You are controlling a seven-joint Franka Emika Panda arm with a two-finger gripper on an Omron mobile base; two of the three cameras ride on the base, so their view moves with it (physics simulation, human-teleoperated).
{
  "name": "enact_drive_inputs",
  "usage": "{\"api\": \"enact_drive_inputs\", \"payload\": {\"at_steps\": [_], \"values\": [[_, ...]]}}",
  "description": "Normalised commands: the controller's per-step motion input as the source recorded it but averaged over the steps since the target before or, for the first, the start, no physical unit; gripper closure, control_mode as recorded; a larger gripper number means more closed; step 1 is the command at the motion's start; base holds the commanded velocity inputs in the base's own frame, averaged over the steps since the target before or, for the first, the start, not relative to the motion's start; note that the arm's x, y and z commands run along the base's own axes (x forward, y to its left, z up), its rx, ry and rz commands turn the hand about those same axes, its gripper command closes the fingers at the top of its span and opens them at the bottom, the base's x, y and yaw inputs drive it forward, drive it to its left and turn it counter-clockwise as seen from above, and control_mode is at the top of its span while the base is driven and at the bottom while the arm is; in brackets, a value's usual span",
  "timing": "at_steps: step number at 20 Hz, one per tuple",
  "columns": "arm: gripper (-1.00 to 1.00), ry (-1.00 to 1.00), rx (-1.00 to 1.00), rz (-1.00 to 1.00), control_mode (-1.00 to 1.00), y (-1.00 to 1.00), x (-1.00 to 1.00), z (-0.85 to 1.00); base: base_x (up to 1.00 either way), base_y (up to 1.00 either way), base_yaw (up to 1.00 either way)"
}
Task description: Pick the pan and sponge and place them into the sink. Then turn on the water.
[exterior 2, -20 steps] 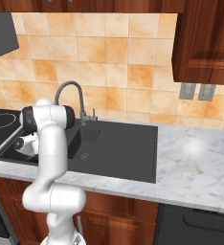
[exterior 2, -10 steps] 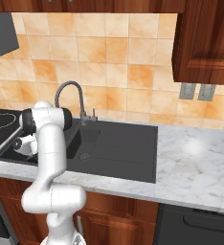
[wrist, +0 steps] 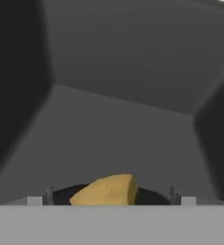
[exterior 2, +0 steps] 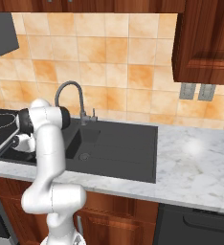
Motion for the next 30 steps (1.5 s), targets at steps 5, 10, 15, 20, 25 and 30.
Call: {"api": "enact_drive_inputs", "payload": {"at_steps": [5, 10, 15, 20, 25, 30], "values": [[-1.0, -0.09, 0.0, 0.0, -1.0, 0.0, -0.18, 0.69, 0.0, 0.0, 0.0], [-1.0, -0.09, 0.0, 0.0, -1.0, 0.0, -0.21, 0.54, 0.0, 0.0, 0.0], [-1.0, -0.05, 0.04, 0.0, -1.0, -0.01, -0.23, 0.33, 0.0, 0.0, 0.0], [-1.0, -0.04, 0.11, 0.02, -1.0, -0.09, -0.39, 0.52, 0.0, 0.0, 0.0], [-1.0, -0.02, 0.13, 0.13, -1.0, -0.12, -0.37, 0.59, 0.0, 0.0, 0.0], [-1.0, -0.05, 0.06, 0.19, -1.0, -0.22, -0.39, 0.42, 0.0, 0.0, 0.0]]}}
